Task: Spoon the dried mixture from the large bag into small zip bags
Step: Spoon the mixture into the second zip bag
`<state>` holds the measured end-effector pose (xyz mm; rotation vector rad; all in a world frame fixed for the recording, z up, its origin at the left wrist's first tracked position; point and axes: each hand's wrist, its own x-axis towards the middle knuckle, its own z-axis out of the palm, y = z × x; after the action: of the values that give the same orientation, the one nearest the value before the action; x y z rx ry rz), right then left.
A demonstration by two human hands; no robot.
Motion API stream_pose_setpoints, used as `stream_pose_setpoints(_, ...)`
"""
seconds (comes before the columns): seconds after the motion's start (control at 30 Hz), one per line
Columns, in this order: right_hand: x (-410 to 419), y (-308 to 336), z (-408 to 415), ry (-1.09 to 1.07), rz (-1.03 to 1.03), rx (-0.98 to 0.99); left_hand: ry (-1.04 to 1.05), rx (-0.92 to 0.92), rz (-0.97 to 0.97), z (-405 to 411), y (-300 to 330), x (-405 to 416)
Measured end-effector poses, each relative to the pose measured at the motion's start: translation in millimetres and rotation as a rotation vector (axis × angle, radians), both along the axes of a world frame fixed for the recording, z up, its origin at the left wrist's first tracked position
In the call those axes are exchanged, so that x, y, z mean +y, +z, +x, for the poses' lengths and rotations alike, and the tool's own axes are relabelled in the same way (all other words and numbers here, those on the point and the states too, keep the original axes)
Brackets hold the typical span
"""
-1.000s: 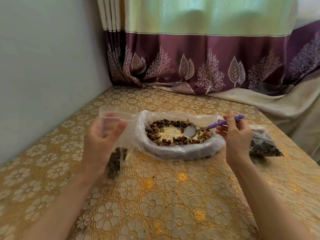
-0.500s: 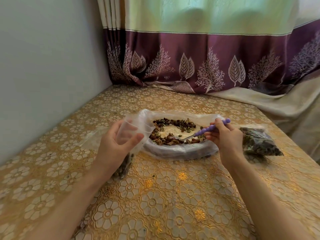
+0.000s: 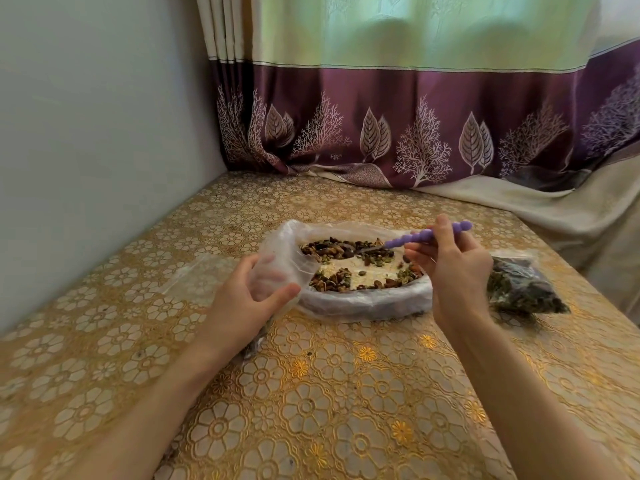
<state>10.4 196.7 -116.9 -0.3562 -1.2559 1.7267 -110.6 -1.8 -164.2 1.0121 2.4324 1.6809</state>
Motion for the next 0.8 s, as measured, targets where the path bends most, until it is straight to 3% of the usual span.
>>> stream_pose_setpoints(0.53, -45, 3, -7, 0.403, 0.246, 0.031, 0.01, -0.067, 0.139, 4, 5, -1)
stream_pose_setpoints(0.67, -39, 6, -6, 0.378, 0.176, 0.081, 0.015, -0.062, 0.15, 6, 7, 0)
stream_pose_setpoints(0.8, -22, 8, -5, 0.217, 0.048, 0.125, 0.02, -0.039, 0.137, 6, 7, 1)
